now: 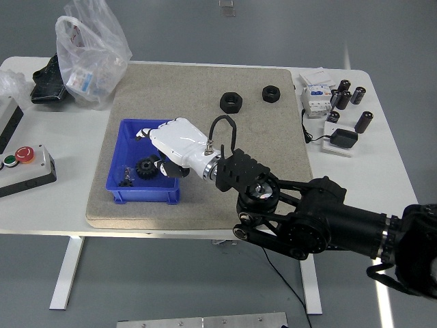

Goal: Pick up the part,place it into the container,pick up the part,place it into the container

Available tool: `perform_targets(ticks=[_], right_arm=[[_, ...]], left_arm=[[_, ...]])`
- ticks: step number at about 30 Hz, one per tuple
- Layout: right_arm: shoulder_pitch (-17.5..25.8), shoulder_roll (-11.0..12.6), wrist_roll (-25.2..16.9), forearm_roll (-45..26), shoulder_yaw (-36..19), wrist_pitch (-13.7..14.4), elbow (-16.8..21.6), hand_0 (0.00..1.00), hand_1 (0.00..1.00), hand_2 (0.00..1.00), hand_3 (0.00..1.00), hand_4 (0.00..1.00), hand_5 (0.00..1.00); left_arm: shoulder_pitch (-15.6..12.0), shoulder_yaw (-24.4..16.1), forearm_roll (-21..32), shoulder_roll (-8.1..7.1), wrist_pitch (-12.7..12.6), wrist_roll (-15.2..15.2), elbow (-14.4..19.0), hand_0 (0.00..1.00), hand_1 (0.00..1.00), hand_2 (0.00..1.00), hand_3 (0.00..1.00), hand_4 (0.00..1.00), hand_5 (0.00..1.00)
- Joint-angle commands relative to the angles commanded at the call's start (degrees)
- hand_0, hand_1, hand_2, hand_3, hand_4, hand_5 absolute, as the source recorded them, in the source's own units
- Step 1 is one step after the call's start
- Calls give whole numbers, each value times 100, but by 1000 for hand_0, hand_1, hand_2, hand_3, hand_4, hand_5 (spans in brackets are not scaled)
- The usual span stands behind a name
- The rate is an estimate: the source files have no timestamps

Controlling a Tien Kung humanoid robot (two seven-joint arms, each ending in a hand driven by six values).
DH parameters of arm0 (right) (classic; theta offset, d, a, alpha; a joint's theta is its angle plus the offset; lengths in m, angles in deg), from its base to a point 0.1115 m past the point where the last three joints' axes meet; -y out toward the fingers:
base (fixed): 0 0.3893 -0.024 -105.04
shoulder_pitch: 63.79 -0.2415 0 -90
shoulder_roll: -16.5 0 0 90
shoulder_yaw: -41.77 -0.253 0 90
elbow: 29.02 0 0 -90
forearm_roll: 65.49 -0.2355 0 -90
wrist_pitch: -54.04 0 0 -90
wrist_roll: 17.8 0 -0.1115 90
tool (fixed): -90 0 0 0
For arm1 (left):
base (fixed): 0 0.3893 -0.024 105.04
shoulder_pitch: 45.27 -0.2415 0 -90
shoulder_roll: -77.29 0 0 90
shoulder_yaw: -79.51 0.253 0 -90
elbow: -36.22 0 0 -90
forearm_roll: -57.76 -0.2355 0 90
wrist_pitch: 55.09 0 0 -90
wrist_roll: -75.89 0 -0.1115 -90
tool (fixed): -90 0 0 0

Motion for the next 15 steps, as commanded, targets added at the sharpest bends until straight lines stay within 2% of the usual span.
perform_targets(ticks=[2,3,6,11,14,15], right_arm=[[16,6,19,1,-42,-14,-6,550,574,297,832,476,148],[28,16,25,-6,-82,-16,-2,550,564,286,827,521,164],[95,97,23,-71,-324,-2,54,550,564,286,827,521,164],[401,362,-91,-472,-939,132,162,541,556,292,819,566,170],[724,577,-241,-722,-1378,349,212,541,556,292,819,566,170],[840,645,-310,-809,-1539,421,228,587,690,658,904,707,258]], left_arm=[[-1,-2,-3,-1,0,-1,0,656,594,587,671,646,229],[-1,-2,-5,-1,0,-2,0,656,593,587,671,646,231],[-4,-8,-17,0,1,-3,0,656,593,587,671,646,231],[-19,-10,-23,11,2,-11,0,656,594,587,671,646,231],[-36,-13,-13,23,0,-15,0,656,594,587,671,646,231],[-42,-19,-17,27,0,-14,0,656,594,587,671,646,231]])
